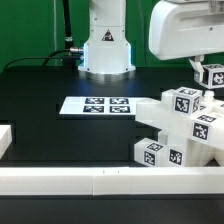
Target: Assemble chair
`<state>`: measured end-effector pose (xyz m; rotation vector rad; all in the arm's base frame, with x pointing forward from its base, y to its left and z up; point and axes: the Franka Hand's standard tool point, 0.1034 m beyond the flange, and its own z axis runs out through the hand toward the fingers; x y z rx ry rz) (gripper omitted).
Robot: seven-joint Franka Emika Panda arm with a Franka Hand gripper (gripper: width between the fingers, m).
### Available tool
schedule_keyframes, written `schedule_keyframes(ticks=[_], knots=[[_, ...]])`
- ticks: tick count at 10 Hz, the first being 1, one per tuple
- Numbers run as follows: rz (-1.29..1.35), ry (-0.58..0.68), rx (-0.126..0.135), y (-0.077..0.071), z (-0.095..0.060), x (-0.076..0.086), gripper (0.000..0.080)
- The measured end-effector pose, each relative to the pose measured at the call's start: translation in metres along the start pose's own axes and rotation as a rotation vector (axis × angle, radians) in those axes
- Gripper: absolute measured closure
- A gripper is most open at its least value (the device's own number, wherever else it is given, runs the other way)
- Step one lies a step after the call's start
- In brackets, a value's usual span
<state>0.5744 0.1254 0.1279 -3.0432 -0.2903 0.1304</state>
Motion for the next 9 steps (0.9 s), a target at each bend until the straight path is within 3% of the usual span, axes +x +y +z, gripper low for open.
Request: schedule_keyframes(ticks=[2, 9], knots=[[0.000, 0.006, 0.000, -0.0002, -0.0005, 0.0083, 0.0520], [0.009, 0.012, -0.004, 0.0071, 0.0029, 0.0108, 0.0520]])
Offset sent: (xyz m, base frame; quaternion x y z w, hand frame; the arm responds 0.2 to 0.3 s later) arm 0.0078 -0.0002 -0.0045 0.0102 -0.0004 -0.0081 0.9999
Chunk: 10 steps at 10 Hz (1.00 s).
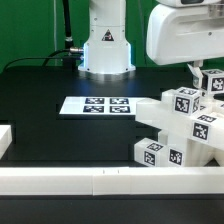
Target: Assemble chair
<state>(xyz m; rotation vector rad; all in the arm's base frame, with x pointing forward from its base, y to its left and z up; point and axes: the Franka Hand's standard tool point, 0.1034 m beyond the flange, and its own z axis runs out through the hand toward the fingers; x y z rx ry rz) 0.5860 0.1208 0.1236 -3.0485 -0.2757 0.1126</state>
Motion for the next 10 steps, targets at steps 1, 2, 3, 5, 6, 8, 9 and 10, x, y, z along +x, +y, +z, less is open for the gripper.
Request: schedule_keyframes(ticks=[1, 2, 3, 5, 6, 8, 9, 10], knots=[[0.000, 0.000, 0.000, 0.0001, 0.0000, 0.0001, 0.0520], [0.000, 0.001, 0.000, 0.0006, 0.0000, 0.0002, 0.0520], [0.002, 0.003, -0.001, 0.0014, -0.0001, 0.0006, 0.0520], [0.003, 0.010, -0.002, 0.0018, -0.0003, 0.0018, 0.0520], [0.006, 0.012, -0.002, 0.0021, -0.0004, 0.0020, 0.0520], [0.013, 0.019, -0.003, 0.0028, -0.0002, 0.0011, 0.0520], [0.015, 0.020, -0.004, 0.0039, 0.0013, -0.0013, 0.0520], [0.016, 0.013, -0.004, 0.0042, 0.0042, -0.0053, 0.0520]])
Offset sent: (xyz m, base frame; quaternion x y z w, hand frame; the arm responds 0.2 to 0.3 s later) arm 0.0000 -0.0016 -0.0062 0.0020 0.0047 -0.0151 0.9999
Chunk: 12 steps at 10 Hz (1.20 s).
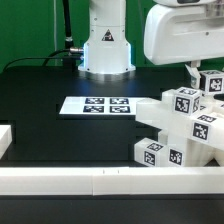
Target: Assemble chair
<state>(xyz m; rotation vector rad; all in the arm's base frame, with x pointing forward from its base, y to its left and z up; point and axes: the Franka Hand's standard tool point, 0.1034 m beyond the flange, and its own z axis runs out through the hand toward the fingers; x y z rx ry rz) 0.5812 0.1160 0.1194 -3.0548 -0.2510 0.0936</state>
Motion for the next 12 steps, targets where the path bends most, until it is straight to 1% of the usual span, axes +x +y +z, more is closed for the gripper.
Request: schedule_keyframes(ticks=[4, 7, 12], knots=[[0.000, -0.006, -0.001, 0.0001, 0.0039, -0.0026, 0.0520], [-0.002, 0.008, -0.002, -0.0008, 0.0035, 0.0013, 0.0520], [-0.002, 0.008, -0.002, -0.0006, 0.0034, 0.0013, 0.0520]])
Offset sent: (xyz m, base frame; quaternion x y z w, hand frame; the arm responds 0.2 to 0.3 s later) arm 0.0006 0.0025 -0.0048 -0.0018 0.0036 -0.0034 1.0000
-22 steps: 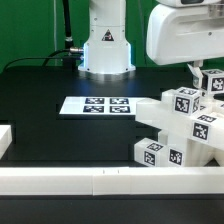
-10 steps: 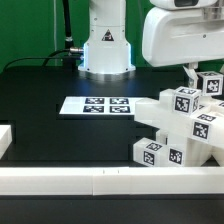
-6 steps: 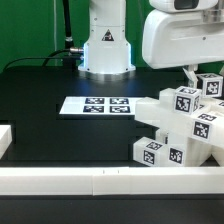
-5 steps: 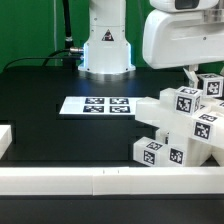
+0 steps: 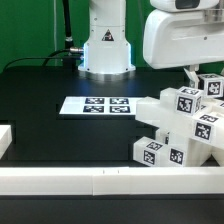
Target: Assemble chair
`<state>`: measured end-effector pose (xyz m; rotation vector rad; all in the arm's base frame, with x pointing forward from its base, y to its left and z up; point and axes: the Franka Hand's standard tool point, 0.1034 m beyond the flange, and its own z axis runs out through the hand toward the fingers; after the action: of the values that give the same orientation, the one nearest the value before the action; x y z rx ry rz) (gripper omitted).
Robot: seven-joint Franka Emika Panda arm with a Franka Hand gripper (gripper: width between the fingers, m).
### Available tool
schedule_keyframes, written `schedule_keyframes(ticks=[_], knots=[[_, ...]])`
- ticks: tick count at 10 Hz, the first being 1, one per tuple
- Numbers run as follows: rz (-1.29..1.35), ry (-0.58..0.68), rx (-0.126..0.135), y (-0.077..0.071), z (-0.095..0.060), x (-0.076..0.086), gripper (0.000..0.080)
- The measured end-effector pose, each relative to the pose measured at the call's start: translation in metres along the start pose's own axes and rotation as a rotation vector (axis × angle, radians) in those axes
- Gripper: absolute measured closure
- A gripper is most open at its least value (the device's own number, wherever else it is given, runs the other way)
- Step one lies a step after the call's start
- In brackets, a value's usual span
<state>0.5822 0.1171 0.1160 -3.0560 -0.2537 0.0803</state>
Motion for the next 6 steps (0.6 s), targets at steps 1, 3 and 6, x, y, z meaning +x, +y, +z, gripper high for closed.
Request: schedule_keyframes(ticks=[1, 3, 6], knots=[[0.000, 0.000, 0.000, 0.0000, 0.0000, 0.0000, 0.0520], [0.019, 0.000, 0.000, 0.0000, 0.0000, 0.0000, 0.0520], [0.208, 0.001, 0.003, 0.0015, -0.0005, -0.0002, 0.0520]])
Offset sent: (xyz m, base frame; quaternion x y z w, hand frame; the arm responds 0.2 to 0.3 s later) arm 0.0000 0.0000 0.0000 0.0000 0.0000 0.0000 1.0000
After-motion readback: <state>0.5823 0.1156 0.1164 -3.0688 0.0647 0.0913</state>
